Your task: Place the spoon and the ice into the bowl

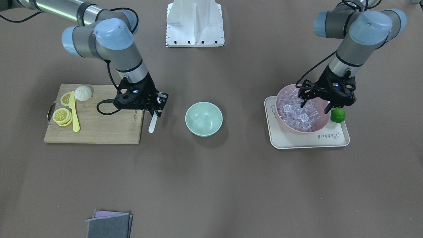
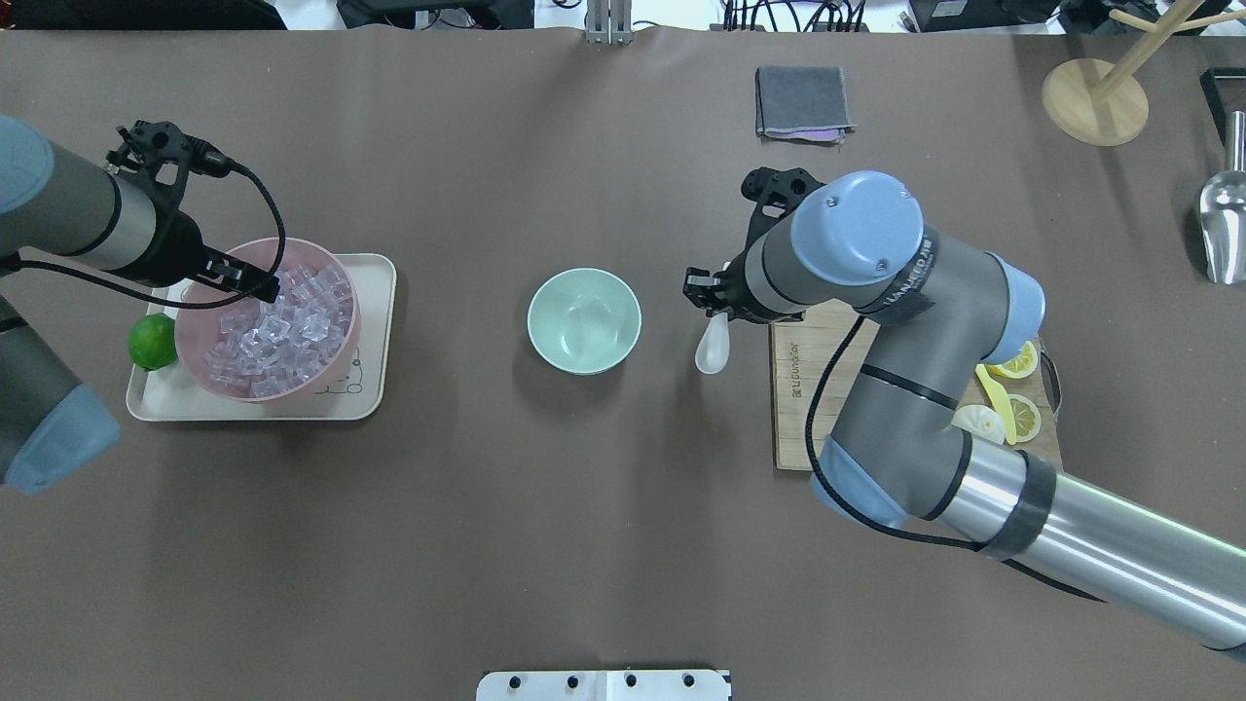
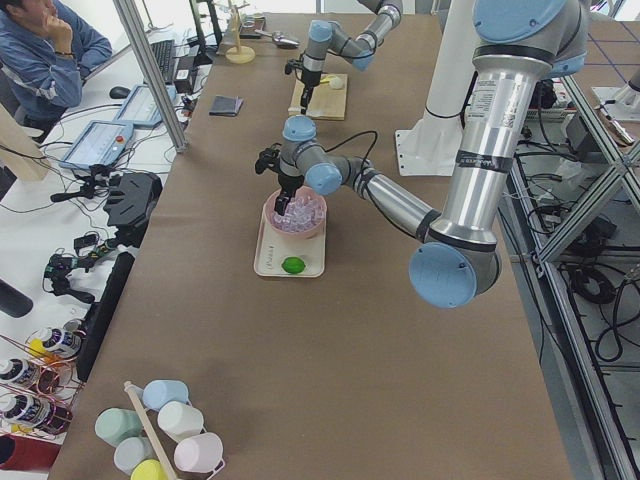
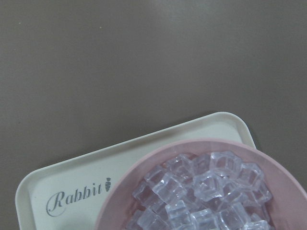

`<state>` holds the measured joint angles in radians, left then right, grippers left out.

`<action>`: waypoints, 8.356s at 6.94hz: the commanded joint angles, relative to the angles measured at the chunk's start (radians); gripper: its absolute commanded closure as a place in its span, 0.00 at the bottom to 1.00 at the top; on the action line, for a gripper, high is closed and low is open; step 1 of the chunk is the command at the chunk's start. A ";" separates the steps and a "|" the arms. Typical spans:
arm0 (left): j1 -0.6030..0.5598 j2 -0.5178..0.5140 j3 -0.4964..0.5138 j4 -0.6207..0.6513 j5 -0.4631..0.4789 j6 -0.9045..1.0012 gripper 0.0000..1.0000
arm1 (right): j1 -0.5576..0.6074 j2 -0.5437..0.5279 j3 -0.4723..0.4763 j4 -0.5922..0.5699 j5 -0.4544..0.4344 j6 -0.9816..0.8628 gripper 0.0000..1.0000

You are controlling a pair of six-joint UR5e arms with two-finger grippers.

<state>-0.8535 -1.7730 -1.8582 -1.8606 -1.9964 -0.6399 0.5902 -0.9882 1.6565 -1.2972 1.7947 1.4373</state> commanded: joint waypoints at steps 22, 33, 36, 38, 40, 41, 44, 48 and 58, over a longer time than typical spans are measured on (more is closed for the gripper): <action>0.129 -0.409 0.145 0.167 -0.025 -0.264 1.00 | 0.188 -0.166 0.233 -0.106 0.097 -0.024 0.00; -0.054 -0.213 0.051 0.242 -0.051 0.026 0.02 | 0.563 -0.447 0.237 -0.100 0.442 -0.712 0.00; -0.405 0.066 0.062 0.245 -0.264 0.550 0.02 | 0.693 -0.506 0.180 -0.109 0.521 -0.955 0.00; -0.513 0.168 0.102 0.231 -0.306 0.615 0.02 | 0.813 -0.518 0.064 -0.106 0.564 -1.185 0.00; -0.558 0.248 0.106 0.231 -0.305 0.614 0.02 | 0.885 -0.517 -0.032 -0.108 0.606 -1.336 0.00; -0.559 0.250 0.106 0.233 -0.303 0.614 0.02 | 0.887 -0.518 -0.033 -0.109 0.617 -1.338 0.00; -0.614 0.248 0.183 0.238 -0.306 0.603 0.02 | 0.887 -0.512 -0.046 -0.110 0.617 -1.339 0.00; -0.621 0.254 0.201 0.230 -0.317 0.606 0.02 | 0.887 -0.514 -0.058 -0.103 0.626 -1.339 0.00; -0.634 0.251 0.189 0.233 -0.340 0.602 0.02 | 0.887 -0.521 -0.060 -0.097 0.637 -1.336 0.00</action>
<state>-1.4869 -1.5245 -1.6670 -1.6276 -2.3374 -0.0383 1.4772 -1.5094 1.5975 -1.3944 2.4327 0.1000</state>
